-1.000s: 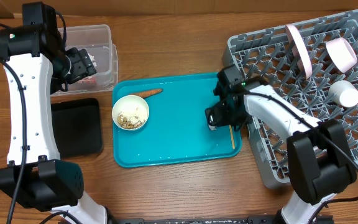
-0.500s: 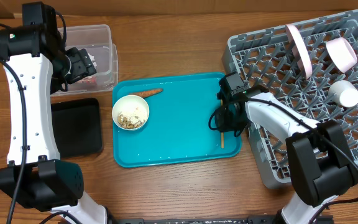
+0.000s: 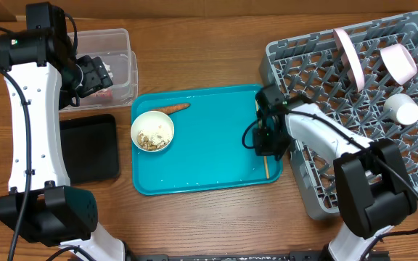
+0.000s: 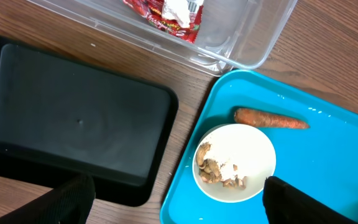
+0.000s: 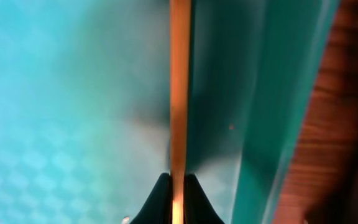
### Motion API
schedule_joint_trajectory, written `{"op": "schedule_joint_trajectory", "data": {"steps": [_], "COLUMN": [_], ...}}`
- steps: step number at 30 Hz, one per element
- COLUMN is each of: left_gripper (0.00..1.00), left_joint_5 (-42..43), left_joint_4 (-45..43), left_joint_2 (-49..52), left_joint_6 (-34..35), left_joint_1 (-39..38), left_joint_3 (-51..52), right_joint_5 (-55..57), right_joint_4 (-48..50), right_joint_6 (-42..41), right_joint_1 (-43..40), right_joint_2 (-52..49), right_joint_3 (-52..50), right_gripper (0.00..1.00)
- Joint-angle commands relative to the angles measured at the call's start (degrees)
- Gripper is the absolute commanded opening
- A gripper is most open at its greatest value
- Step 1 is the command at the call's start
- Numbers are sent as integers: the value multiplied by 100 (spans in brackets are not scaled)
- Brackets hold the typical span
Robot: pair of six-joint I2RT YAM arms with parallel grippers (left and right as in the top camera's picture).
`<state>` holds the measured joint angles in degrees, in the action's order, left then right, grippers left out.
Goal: Sort waste into correct bins and load items into the dishwasher
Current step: 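Lift the second chopstick and place it in the rack slot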
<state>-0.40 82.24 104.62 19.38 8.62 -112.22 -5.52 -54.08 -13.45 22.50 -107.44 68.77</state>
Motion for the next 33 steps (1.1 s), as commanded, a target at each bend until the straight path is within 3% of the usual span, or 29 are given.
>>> {"op": "schedule_joint_trajectory", "data": {"steps": [1, 7, 13, 20, 24, 31, 33], "left_gripper": [88, 89, 89, 89, 89, 89, 89], "left_joint_5": [44, 44, 44, 44, 44, 44, 44], "left_joint_4": [-22, -20, -37, -66, -63, -63, -61], "left_joint_2": [-15, -15, -15, -15, -15, -15, -15], "left_joint_6": [37, 37, 37, 37, 37, 37, 37], "left_joint_1": [-2, -2, -2, -2, -2, -2, -2], "left_joint_3": [-37, -37, -37, -37, -37, -37, -37], "right_joint_5": [57, 273, 992, 905, 411, 435, 476], "right_joint_4": [-295, -796, -1276, -1478, -1252, -960, -955], "right_joint_6": [-28, 485, 1563, 1770, 2315, 2328, 2218], "right_joint_1": [-4, -208, -831, -1447, -1504, -1504, -1504], "right_joint_2": [195, 723, 1012, 944, 938, 938, 940], "right_joint_3": [890, 1937, 2065, 1626, 1075, 575, 599], "right_gripper": [4, 4, 4, 4, 4, 4, 9]}}
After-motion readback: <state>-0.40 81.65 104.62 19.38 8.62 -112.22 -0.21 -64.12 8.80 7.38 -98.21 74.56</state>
